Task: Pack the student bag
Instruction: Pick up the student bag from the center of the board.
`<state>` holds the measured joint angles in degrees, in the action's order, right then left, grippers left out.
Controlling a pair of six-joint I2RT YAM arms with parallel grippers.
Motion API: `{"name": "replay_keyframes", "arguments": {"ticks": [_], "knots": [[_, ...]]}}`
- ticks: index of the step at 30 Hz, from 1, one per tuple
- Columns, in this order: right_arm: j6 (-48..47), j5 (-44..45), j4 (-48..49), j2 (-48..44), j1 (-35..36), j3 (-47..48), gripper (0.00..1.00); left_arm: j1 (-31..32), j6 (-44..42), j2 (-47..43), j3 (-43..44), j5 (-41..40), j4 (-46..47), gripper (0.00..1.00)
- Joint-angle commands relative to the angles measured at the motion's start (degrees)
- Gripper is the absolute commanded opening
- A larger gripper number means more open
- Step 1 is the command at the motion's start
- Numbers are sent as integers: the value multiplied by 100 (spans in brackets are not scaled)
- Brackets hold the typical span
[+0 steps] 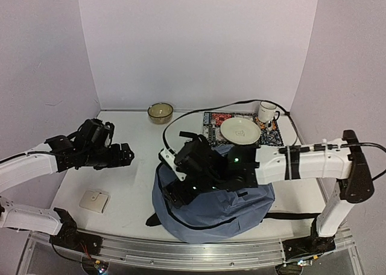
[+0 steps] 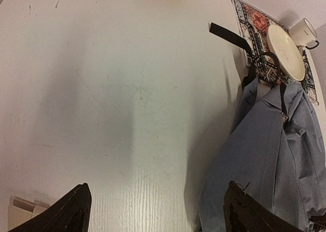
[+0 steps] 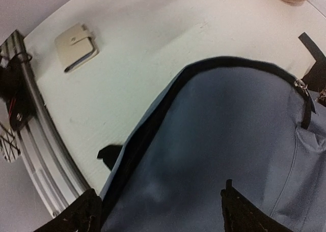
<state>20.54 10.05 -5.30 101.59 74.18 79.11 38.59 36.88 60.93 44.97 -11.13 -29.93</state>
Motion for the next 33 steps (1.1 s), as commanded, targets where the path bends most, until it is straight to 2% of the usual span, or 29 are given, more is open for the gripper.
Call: {"name": "replay_keyframes", "arguments": {"ticks": [1, 6, 12, 17, 19, 21, 23, 27, 28, 30, 33], "knots": [[-306, -254, -171, -644, 471, -506, 89, 9, -59, -311, -216, 304, 118, 92], [-19, 116, -510, -424, 736, -427, 96, 27, 111, -346, -383, 412, 140, 92], [607, 745, -1003, 384, 786, 354, 97, 69, 211, -329, -412, 552, 226, 92], [1148, 1281, -1552, 1111, 792, 976, 97, 119, 349, -280, -495, 716, 364, 92], [1257, 1437, -1753, 1332, 795, 1180, 93, 162, 386, -255, -537, 741, 408, 92], [1293, 1499, -1881, 1471, 791, 1338, 82, 210, 405, -231, -567, 761, 450, 92], [1267, 1481, -1941, 1502, 794, 1466, 65, 242, 424, -219, -576, 775, 492, 92], [1145, 1380, -1948, 1358, 792, 1645, 21, 272, 489, -268, -578, 808, 561, 92], [1110, 1349, -1948, 1300, 792, 1715, 13, 272, 502, -297, -578, 797, 566, 92], [1068, 1315, -1948, 1169, 795, 1880, 1, 272, 515, -363, -570, 769, 576, 92], [980, 1303, -1940, 935, 789, 2222, 0, 272, 531, -486, -514, 746, 580, 92]]}}
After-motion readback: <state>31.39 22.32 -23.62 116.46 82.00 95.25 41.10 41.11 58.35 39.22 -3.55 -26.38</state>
